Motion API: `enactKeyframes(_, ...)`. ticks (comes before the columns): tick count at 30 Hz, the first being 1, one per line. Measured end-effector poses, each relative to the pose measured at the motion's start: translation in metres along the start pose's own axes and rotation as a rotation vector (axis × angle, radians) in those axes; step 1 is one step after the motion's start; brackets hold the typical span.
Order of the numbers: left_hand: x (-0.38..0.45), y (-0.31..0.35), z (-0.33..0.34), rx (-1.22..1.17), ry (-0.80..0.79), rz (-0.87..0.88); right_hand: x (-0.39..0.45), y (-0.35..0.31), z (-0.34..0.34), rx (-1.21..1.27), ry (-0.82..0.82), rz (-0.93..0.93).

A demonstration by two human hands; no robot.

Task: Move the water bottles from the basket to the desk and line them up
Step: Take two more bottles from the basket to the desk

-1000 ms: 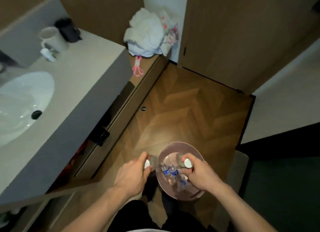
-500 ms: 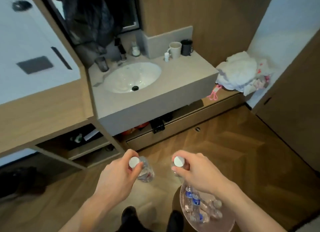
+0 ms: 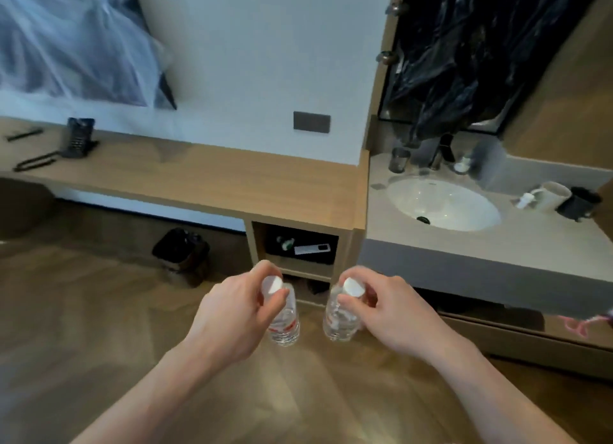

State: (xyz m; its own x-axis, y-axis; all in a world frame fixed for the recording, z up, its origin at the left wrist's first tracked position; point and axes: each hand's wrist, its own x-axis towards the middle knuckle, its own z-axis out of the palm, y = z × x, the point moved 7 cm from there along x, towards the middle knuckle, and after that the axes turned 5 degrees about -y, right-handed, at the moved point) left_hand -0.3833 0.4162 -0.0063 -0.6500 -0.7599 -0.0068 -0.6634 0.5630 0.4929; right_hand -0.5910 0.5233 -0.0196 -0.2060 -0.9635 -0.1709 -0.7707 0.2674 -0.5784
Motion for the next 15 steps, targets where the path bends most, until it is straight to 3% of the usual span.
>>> enactKeyframes(15,-0.031,-0.24,-0.178,-0.01,0.202,-0.233,0.165,-0.25,0.106,0.035,-0.129,-0.24)
